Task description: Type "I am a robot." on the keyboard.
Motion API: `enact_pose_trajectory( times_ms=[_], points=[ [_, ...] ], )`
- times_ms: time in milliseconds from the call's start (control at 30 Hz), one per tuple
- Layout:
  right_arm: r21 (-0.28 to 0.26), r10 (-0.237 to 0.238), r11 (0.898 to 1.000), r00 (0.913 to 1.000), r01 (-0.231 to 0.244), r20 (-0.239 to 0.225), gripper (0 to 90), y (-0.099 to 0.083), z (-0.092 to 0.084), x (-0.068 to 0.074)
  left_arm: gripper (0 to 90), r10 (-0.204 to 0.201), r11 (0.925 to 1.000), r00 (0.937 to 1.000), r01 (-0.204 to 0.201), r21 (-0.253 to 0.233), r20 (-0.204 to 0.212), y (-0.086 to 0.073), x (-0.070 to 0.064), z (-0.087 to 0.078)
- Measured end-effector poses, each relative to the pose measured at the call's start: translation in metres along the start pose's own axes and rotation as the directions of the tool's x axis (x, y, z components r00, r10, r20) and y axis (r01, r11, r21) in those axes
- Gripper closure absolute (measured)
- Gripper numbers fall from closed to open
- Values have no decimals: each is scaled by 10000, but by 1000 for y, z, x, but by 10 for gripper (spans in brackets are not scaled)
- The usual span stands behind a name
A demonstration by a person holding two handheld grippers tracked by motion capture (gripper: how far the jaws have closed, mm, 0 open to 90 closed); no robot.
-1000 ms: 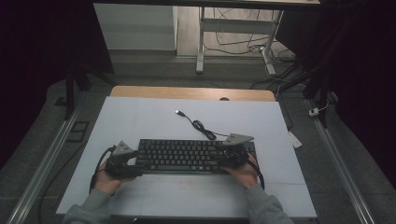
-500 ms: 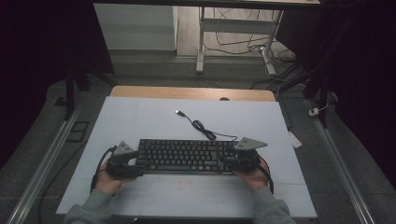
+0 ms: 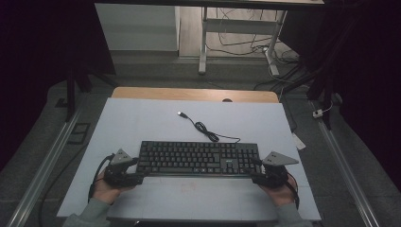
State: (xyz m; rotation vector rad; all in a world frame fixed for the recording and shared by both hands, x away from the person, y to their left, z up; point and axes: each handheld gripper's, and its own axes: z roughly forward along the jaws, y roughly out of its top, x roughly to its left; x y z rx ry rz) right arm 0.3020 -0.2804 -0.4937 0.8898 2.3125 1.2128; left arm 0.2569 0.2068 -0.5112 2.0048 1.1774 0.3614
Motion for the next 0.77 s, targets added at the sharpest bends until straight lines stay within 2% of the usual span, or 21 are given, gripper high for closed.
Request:
enact_pose_trajectory(
  times_ms=[167, 233, 767],
  points=[
    [153, -169, 9997, 9997, 167, 153, 487, -10, -9, -4, 312, 71, 10000, 10000, -71, -40, 2, -3, -1, -2],
    [143, -8, 9999, 10000, 7, 85, 486, -12, -9, -6, 312, 98, 9999, 9999, -98, -37, -36, -4, -1, -2],
    [219, -147, 9997, 9999, 147, -12, 475, -13, -7, -4, 311, 172, 9998, 9999, -171, -97, 19, -2, 3, 2]
  ],
)
